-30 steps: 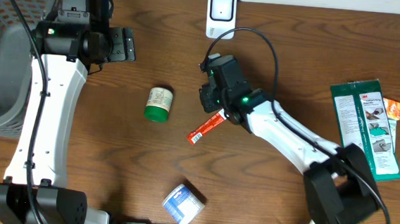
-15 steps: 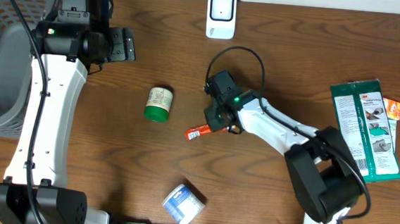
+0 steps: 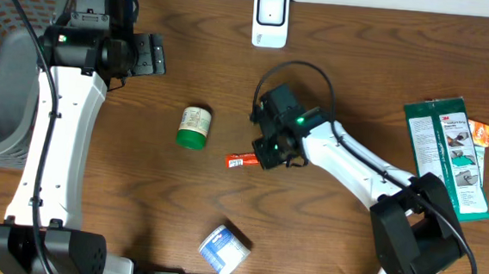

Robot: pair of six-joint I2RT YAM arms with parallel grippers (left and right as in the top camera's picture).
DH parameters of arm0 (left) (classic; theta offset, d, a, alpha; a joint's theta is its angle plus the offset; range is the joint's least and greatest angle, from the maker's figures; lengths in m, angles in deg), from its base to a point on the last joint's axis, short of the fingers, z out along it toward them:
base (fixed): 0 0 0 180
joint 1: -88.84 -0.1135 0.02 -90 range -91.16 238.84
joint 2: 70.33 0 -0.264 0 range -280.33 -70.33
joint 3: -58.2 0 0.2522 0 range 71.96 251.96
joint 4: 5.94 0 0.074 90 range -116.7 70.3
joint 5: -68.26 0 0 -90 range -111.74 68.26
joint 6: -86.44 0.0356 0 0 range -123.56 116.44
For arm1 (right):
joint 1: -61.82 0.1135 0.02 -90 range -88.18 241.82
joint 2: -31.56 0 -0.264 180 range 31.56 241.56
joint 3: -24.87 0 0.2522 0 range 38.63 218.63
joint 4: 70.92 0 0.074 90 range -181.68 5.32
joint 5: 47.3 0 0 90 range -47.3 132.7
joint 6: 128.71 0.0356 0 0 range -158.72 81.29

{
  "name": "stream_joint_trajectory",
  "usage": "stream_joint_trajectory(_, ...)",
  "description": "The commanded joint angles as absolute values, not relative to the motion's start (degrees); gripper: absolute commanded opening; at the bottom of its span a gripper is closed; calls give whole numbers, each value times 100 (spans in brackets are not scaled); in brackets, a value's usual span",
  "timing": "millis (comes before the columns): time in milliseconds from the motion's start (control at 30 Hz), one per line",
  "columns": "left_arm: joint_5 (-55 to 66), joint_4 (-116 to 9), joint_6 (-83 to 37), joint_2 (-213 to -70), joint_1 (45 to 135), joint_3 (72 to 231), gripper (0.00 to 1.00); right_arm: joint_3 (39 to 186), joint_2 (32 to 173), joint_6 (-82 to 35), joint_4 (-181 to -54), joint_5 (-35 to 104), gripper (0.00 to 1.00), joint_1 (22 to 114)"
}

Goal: Scan the item barcode

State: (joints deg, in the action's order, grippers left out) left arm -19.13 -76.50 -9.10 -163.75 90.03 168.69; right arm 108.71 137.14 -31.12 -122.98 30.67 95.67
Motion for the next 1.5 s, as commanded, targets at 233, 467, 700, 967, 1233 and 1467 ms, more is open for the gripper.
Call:
stream_joint_trajectory(233, -1983, -7665, -875, -16443, 8988, 16860, 88, 11009, 13823, -3140, -11575, 3473, 4, 9337)
stream_joint_trajectory(467, -1983, -7665, -875, -16443, 8988, 16860, 88, 11009, 14138, -3060, -11730, 3475, 3, 9346)
stream_joint_trajectory(700, -1983, -7665, -875, -16443, 8988, 16860, 88, 11007, 14389, -3044, -12150, 3469, 3, 9399)
stream_joint_trajectory(967, -1983, -7665, -875, -16443, 8988, 16860, 88, 11007, 14407, -2933, -12934, 2496, 4, 9519)
stream_joint_trajectory(1233, -1983, -7665, -875, -16443, 8988, 16860, 88, 11074, 14396, -3178, -13015, 2273, 6, 9447)
stream_joint_trajectory(1467, -1981, -7665, -875, -16443, 8988, 16860, 88, 11483, 14334, -3169, -13179, 2269, 20, 9309)
